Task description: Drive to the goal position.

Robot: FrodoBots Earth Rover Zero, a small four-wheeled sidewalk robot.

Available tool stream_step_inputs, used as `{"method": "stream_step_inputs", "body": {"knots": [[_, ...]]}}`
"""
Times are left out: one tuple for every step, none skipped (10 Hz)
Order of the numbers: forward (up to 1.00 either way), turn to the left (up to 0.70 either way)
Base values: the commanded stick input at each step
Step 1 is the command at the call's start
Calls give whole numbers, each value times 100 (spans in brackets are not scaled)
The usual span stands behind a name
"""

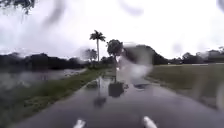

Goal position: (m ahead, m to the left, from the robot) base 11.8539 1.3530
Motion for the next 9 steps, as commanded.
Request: {"method": "stream_step_inputs", "body": {"knots": [[85, 0], [85, 0], [85, 0], [85, 0], [85, 0], [85, 0], [85, 0], [85, 0], [85, 0]]}}
